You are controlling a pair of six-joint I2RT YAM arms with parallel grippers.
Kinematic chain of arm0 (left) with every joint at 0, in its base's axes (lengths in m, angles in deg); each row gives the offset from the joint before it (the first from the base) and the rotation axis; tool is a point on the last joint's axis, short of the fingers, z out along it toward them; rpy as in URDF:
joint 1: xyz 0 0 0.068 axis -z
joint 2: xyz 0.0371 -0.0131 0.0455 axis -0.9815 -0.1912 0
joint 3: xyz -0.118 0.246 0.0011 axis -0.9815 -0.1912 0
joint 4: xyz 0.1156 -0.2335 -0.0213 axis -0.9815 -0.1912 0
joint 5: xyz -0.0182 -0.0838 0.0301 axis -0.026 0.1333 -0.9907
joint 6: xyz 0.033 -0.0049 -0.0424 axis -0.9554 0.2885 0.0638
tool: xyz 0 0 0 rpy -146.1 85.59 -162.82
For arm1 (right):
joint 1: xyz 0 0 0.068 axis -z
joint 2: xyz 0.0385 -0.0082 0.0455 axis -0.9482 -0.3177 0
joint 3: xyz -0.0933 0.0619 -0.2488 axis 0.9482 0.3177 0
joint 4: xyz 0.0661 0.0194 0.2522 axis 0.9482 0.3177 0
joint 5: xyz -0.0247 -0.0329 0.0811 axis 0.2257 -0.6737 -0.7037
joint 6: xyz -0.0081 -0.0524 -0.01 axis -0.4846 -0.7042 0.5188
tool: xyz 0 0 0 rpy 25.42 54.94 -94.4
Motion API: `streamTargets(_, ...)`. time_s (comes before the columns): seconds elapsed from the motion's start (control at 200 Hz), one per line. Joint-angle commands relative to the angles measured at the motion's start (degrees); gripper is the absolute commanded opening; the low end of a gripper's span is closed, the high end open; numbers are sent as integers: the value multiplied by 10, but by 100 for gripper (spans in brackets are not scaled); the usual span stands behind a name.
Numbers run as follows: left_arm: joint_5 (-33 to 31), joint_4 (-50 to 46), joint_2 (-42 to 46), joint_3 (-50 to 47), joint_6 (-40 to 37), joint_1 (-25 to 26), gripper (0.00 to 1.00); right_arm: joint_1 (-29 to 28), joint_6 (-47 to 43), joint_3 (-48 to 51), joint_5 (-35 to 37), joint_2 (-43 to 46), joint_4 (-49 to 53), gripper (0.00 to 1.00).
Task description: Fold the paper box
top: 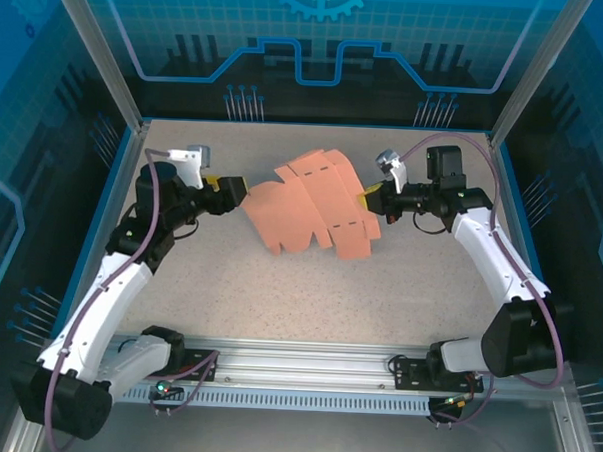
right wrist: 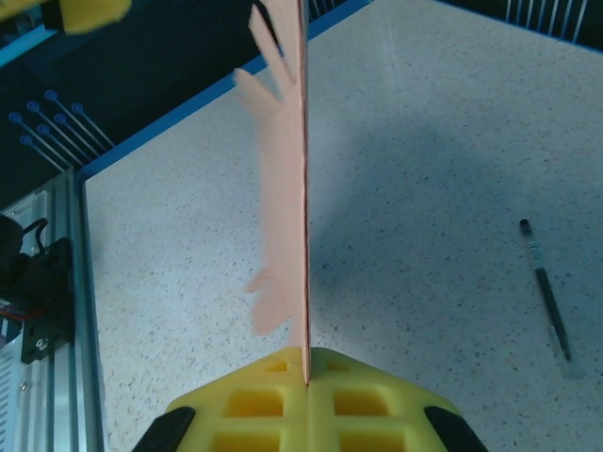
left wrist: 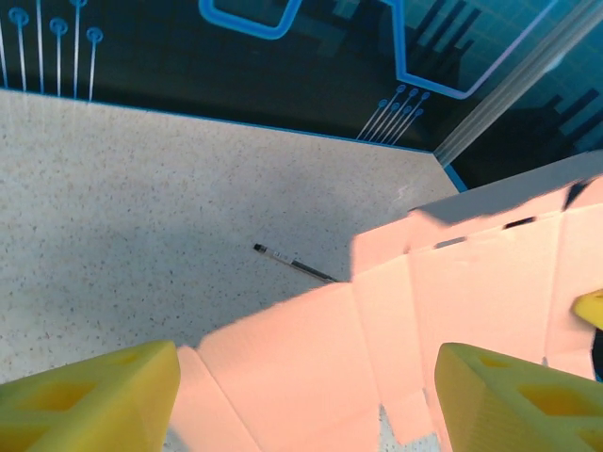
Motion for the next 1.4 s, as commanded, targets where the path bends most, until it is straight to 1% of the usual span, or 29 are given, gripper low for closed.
streamTargets(0.0,64,-82,-11,51,-69,0,73,-23,-32,-20,-4,-3,50,0)
streamTargets(0.075,87,-117,-25,82,-121,20,74,-36,-33,-23,-2,-4,54,0)
streamTargets(0.17,82,-142,-39,99,-209,51,77,-50,-38,-31,0,-8,69,0)
streamTargets(0.3,70,-172,-64,119,-303,59,82,-72,-60,-44,1,-10,99,0)
streamTargets(0.36,87,-195,-76,132,-340,61,85,-81,-69,-45,2,-7,106,0)
streamTargets(0.435,113,-225,-91,145,-378,66,86,-85,-80,-42,-1,-6,106,0)
streamTargets(0.505,117,-229,-102,146,-392,72,86,-86,-85,-44,-1,-8,110,0)
streamTargets(0.65,150,-224,-116,142,-414,81,87,-90,-93,-49,-13,-10,117,0)
streamTargets(0.82,150,-208,-133,140,-423,94,85,-105,-112,-59,-22,-12,134,0)
streamTargets(0.946,157,-201,-140,131,-419,95,76,-109,-131,-60,-32,-12,138,0)
streamTargets(1.026,161,-196,-135,122,-414,95,66,-108,-146,-64,-31,-13,150,0)
streamTargets(1.121,189,-191,-131,116,-402,94,55,-108,-159,-65,-25,-14,156,0)
streamTargets(1.216,215,-200,-134,121,-392,93,45,-104,-166,-64,-25,-14,156,0)
streamTargets(1.341,228,-219,-141,133,-384,90,29,-95,-166,-61,-26,-11,148,0)
streamTargets(1.396,238,-221,-142,134,-378,85,25,-92,-165,-59,-26,-9,145,0)
